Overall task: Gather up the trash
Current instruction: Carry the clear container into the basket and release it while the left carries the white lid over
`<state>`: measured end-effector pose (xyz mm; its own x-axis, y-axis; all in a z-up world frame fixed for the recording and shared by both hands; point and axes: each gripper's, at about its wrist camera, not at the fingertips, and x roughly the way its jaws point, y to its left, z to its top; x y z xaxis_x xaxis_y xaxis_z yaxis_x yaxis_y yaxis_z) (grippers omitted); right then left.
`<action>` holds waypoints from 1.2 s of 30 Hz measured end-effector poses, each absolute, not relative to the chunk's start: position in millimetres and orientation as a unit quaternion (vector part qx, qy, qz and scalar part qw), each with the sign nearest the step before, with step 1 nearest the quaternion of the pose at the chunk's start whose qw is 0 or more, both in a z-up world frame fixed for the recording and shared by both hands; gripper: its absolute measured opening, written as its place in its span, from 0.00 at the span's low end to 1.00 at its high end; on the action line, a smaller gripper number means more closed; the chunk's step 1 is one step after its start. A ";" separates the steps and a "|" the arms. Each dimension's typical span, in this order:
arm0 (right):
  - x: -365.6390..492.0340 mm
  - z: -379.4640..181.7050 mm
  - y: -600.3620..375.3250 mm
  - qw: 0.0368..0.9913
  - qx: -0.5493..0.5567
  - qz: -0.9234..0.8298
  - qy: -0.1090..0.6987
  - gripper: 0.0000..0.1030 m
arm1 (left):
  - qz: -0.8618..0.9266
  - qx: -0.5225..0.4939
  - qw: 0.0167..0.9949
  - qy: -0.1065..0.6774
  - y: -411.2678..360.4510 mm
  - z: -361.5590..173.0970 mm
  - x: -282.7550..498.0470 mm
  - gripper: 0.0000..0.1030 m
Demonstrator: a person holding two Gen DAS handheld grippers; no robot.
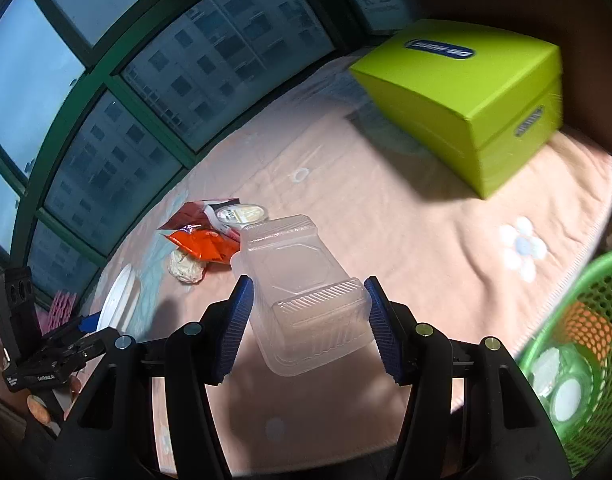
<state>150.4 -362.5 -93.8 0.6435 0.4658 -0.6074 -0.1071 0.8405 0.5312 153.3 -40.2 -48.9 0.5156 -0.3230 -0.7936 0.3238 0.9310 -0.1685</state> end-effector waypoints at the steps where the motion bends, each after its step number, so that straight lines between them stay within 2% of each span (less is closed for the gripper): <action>1: 139.8 -94.7 -372.4 0.877 0.236 0.153 0.389 0.55 | -0.194 0.003 0.868 0.457 -48.5 -49.4 152.0 0.82; 12: 54.0 -102.4 -448.7 0.892 0.235 0.034 0.385 0.55 | -0.275 0.043 0.843 0.460 -149.8 -54.2 134.1 0.82; 25: 2.7 -114.9 -528.7 0.887 0.234 -0.071 0.392 0.57 | -0.342 0.096 0.816 0.457 -252.9 -54.1 115.3 0.82; 29: -3.9 -115.9 -542.1 0.887 0.235 -0.086 0.387 0.63 | -0.353 0.109 0.808 0.458 -273.0 -57.2 110.6 0.82; 36: -22.2 -110.4 -556.9 0.891 0.238 -0.097 0.374 0.64 | -0.373 0.127 0.792 0.466 -307.6 -67.4 102.4 0.82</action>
